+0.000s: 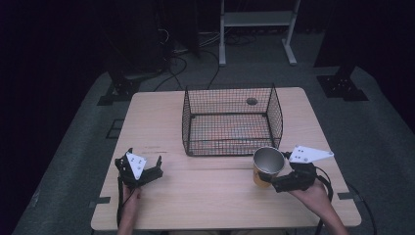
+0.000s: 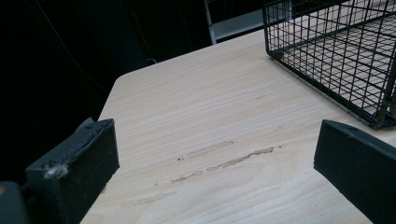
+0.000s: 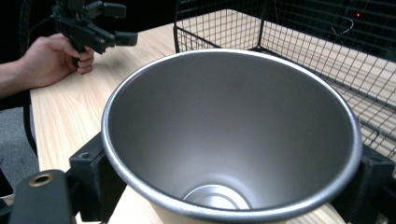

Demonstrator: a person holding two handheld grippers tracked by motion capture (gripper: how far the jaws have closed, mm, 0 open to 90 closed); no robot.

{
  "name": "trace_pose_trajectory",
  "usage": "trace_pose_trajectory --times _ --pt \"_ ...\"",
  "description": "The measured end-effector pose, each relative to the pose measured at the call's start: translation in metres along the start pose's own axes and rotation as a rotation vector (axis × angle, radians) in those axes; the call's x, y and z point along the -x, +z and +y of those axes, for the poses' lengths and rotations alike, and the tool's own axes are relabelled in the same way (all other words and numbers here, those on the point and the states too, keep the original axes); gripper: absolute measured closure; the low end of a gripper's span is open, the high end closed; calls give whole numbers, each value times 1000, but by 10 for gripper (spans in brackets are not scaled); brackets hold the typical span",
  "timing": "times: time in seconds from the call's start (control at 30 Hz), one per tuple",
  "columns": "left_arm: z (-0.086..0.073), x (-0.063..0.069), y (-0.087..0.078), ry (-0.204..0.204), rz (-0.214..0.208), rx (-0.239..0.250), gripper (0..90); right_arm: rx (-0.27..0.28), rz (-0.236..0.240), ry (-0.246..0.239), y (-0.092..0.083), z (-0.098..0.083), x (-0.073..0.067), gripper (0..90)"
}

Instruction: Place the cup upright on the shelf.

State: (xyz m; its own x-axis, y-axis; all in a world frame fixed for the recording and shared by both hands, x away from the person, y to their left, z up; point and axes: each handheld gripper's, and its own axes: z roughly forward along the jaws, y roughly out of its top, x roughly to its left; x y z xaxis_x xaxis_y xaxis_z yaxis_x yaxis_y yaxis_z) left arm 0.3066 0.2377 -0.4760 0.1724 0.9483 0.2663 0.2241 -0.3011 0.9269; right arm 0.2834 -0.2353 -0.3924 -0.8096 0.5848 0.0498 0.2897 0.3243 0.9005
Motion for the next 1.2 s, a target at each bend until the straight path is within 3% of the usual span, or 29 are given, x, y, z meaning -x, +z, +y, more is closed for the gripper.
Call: trace_pose_trajectory --times 0.7,1.2 --pt "0 0 0 2 -1 1 0 32 71 16 5 47 13 127" --pt "0 0 0 1 -4 2 0 28 82 11 18 77 26 127"
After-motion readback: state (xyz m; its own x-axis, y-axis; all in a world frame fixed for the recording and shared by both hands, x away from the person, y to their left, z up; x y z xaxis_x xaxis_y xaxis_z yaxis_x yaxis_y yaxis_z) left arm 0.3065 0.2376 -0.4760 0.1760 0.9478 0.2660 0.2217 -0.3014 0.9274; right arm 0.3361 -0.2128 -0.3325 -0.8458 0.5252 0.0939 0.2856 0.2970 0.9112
